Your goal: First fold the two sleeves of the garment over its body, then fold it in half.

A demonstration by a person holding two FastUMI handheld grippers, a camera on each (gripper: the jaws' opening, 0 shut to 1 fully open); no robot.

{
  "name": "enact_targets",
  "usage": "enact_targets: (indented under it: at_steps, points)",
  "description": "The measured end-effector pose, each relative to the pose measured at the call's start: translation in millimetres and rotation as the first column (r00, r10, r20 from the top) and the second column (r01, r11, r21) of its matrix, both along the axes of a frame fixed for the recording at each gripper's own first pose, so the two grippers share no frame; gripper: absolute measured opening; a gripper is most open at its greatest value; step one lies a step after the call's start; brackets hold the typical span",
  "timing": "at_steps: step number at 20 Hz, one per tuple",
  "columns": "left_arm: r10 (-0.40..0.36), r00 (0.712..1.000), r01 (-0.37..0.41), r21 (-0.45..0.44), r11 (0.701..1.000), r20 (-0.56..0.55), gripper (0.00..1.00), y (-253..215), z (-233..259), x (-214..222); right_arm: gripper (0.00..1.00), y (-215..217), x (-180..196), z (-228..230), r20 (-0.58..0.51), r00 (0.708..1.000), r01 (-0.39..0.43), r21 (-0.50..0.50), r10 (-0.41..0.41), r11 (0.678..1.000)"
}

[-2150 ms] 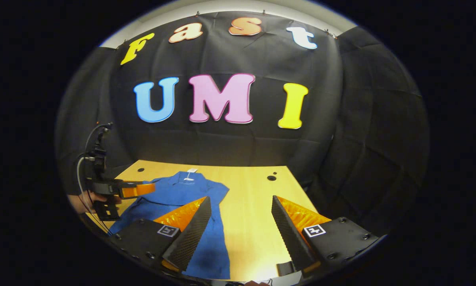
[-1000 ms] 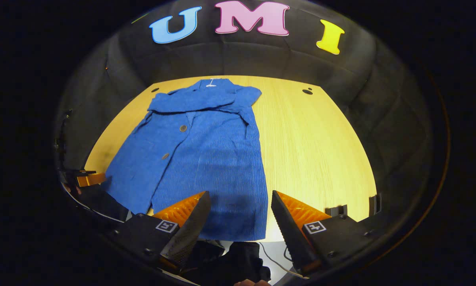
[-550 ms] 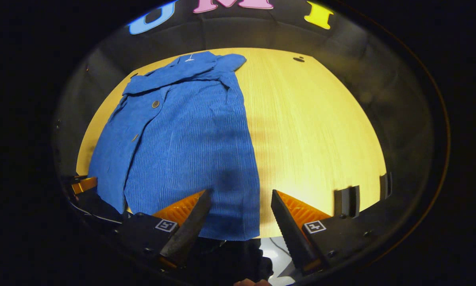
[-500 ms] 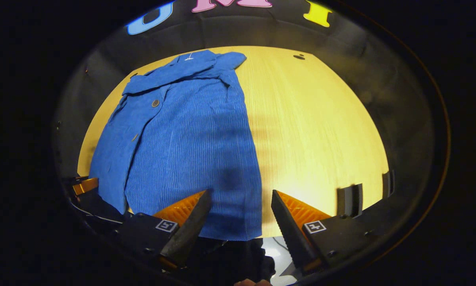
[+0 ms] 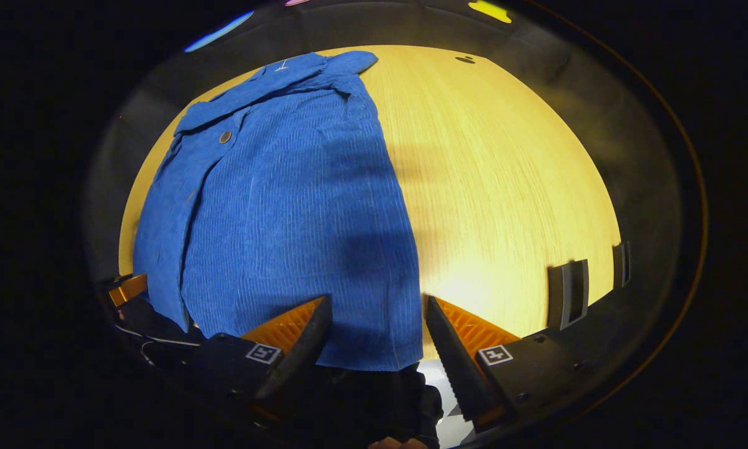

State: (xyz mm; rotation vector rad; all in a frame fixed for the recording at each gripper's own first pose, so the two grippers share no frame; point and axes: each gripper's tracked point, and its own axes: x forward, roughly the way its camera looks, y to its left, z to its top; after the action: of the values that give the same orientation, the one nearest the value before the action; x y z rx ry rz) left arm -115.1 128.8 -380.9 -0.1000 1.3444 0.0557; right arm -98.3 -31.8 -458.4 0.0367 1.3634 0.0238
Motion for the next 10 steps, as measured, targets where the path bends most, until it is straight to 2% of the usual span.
enact_targets:
  at_steps: [1, 2, 3, 4, 5, 6, 10]
  points:
    - [-0.016, 1.0, 0.016, 0.012, 1.0, -0.01, 0.85, -1.7, -0.3, 0.3, 0.96, 2.0, 1.0, 0.4, -0.003, 1.0, -0.01, -0.001, 0.01, 1.0]
    - [-0.033, 0.999, 0.033, 0.013, 0.999, -0.013, 0.85, -4.1, 1.2, 1.5, 0.89, 3.6, 0.8, -0.2, -0.016, 1.0, -0.024, -0.001, 0.024, 1.0]
    - [-0.044, 0.999, 0.044, 0.015, 0.999, -0.019, 0.85, -6.0, 0.3, 3.1, 0.96, 4.3, 1.8, -1.5, -0.026, 0.999, -0.032, -0.001, 0.032, 0.999]
    - [-0.048, 0.999, 0.048, 0.016, 0.999, -0.024, 0.85, -6.2, -0.3, 3.9, 0.96, 3.7, 1.3, -1.4, -0.043, 0.999, -0.03, 0.001, 0.03, 1.0]
    - [-0.05, 0.998, 0.051, 0.015, 0.999, -0.029, 0.85, -6.7, 0.1, 4.4, 0.88, 3.8, 1.8, -1.4, -0.058, 0.998, -0.025, 0.002, 0.025, 1.0]
    - [-0.058, 0.998, 0.058, 0.015, 0.998, -0.034, 0.84, -6.3, 0.4, 3.0, 0.96, 4.4, 2.5, -1.7, -0.066, 0.998, -0.024, 0.0, 0.024, 1.0]
    - [-0.109, 0.994, 0.109, 0.02, 0.994, -0.015, 0.84, -4.4, -0.4, 5.5, 0.95, 7.6, 1.6, -2.0, -0.06, 0.998, 0.001, -0.002, -0.001, 1.0]
